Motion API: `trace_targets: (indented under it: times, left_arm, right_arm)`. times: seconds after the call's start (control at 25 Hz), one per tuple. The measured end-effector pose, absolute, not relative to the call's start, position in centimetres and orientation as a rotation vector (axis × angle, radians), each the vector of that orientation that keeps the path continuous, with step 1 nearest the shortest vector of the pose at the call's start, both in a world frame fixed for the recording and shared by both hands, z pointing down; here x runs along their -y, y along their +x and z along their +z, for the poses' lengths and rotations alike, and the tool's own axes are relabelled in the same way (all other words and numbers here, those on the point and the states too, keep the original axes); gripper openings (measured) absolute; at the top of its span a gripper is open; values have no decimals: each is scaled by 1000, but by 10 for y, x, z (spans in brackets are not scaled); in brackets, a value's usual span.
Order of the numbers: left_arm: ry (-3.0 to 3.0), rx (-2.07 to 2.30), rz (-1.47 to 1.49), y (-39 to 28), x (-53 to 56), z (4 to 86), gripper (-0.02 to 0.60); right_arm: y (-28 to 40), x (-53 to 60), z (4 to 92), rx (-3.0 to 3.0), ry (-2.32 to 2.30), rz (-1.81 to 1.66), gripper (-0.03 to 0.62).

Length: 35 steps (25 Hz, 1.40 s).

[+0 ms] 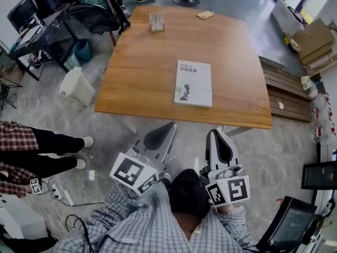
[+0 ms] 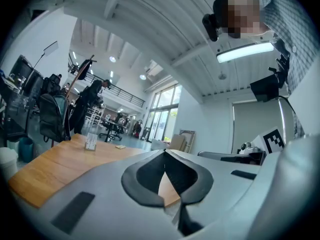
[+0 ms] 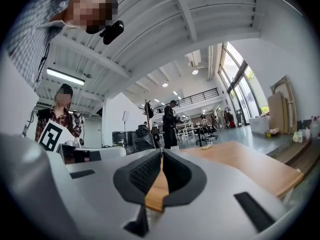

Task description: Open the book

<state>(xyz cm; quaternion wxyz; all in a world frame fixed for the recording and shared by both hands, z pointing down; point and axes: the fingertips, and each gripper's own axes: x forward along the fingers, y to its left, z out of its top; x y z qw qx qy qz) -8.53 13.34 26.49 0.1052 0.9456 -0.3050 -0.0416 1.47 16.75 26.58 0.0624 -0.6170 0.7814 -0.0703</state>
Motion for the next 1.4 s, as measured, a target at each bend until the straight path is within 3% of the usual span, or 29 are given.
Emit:
trace_targets:
  times: [0.52,0.92,1.4]
  left_arm:
    - [2711,1005,-41,-52,-41,301,-2]
    - [2604,1063,68,16,63,339,-2]
    - [2470,1071,248,47,116,409,-2]
  right_arm:
    - [66,-57,295,-2402,-1835,-272,26]
    - [118,55,346,-2565,-1755,-477,26]
    - [156,115,436,-2668,-1817,-831,26]
